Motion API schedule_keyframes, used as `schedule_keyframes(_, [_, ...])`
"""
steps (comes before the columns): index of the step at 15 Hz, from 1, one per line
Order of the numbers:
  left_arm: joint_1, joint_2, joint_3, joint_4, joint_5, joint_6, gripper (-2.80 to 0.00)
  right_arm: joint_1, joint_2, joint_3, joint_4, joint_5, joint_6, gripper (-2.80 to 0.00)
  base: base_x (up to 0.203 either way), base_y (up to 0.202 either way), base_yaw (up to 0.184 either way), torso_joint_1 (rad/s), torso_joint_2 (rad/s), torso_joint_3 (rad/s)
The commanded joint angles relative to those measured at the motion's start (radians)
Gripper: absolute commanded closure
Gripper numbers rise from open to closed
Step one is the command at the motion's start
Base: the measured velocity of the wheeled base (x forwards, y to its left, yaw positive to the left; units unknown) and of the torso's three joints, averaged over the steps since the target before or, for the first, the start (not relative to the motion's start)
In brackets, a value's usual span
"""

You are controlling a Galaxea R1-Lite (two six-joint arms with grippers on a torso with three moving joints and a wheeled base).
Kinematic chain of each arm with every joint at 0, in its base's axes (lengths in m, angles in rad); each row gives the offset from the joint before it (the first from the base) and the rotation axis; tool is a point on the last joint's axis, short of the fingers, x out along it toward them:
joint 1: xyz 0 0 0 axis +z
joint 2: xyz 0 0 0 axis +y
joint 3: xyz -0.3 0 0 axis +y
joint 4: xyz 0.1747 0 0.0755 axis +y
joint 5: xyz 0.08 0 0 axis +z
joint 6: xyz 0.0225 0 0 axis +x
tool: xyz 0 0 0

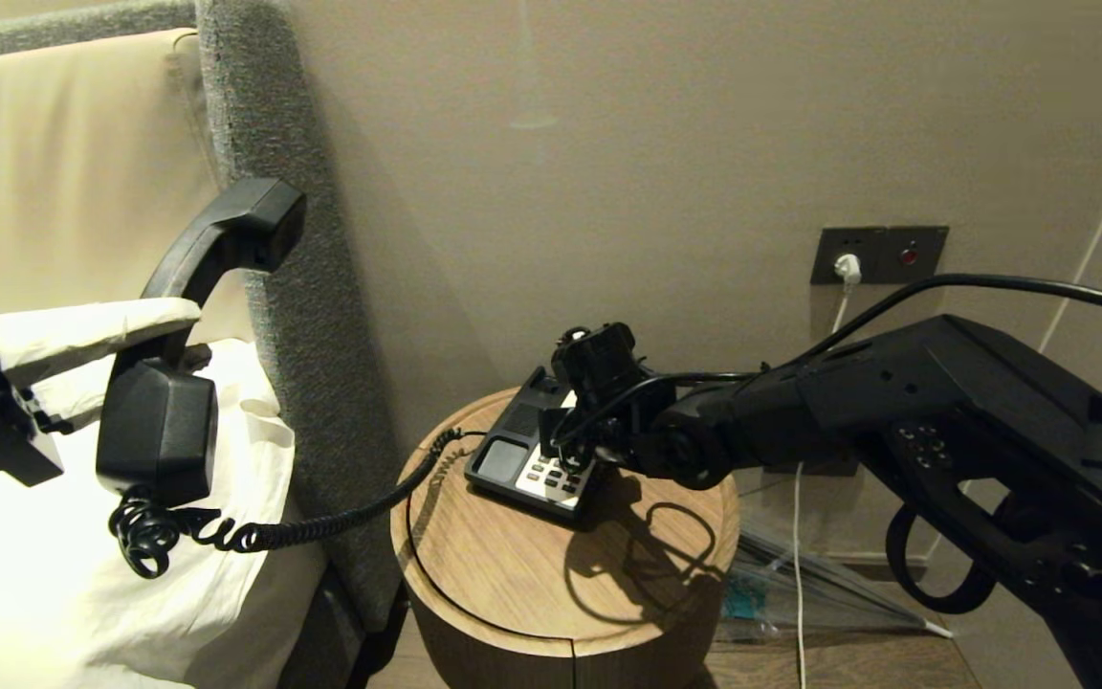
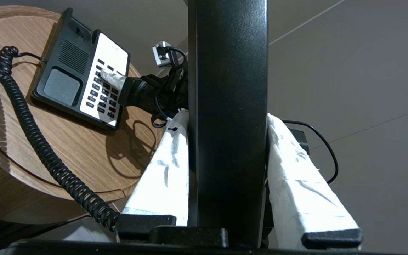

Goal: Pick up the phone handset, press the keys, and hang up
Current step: Dial the number

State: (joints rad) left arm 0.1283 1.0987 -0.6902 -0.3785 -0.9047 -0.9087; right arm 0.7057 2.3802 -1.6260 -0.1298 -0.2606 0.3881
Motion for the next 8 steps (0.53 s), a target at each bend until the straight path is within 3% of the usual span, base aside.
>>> schedule_keyframes(1, [0.001, 0.0, 0.0, -0.002, -0.005, -0.006, 0.0, 0.0, 0.007, 0.001, -0.001, -0.003, 0.002, 0.0, 0.0, 0.0, 0.0, 0.0, 0.0, 0.0])
schedule_keyframes(8, [0.001, 0.001, 0.001, -0.002, -0.005, -0.007, 0.0, 0.001, 0.015, 0.018, -0.004, -0.006, -0.002, 0.0, 0.0, 0.0, 0.0, 0.0, 0.0, 0.0])
